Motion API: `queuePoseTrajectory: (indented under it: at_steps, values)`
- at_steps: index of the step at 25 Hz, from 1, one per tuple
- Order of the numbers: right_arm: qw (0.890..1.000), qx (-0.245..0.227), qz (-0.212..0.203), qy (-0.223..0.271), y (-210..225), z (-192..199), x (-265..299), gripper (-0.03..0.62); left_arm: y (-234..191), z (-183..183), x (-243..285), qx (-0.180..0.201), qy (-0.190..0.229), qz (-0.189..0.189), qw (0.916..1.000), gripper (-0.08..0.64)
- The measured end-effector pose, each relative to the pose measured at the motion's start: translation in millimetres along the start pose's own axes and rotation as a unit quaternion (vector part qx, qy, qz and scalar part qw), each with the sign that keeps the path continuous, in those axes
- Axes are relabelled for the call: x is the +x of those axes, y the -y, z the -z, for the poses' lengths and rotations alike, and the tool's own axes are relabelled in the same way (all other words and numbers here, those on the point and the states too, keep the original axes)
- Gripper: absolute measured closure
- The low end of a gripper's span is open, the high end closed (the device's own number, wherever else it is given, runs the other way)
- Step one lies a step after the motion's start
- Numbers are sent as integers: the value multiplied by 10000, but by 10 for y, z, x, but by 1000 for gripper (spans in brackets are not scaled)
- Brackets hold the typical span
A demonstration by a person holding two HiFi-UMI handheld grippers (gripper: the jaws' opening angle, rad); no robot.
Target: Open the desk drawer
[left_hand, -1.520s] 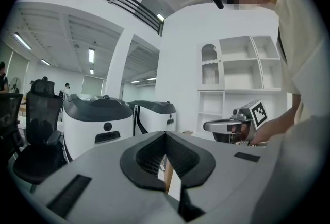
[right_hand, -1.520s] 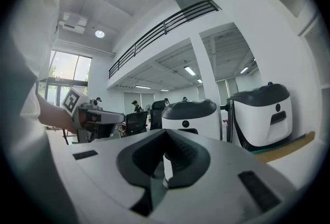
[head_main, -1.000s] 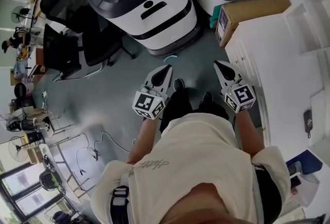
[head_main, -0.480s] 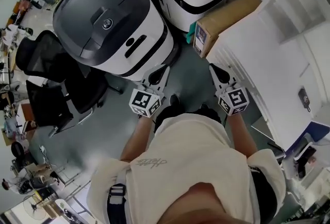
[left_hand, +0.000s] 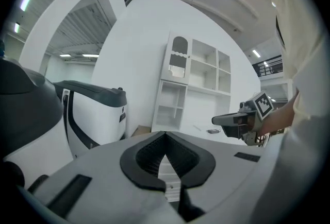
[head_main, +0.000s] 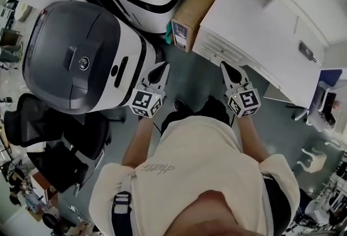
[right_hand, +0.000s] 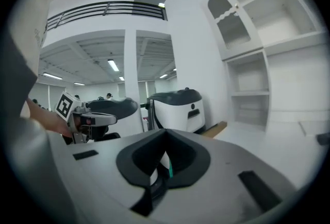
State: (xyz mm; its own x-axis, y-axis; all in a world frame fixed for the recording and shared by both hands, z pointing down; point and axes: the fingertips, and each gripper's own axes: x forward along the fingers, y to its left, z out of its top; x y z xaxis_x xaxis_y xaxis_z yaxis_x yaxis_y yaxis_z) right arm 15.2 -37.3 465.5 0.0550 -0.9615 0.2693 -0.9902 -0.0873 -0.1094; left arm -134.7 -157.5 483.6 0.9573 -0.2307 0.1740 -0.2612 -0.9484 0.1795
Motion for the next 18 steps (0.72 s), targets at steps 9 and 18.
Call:
queuePoseTrajectory:
  at_steps: [9, 18]
  values:
    - [9945, 253, 999, -199, 530, 183, -414, 598, 150, 63, 551, -272, -120, 621, 9976, 560]
    - [9945, 511, 888, -211, 1096, 349, -131, 598, 270, -13, 1118, -128, -440, 636, 9969, 560]
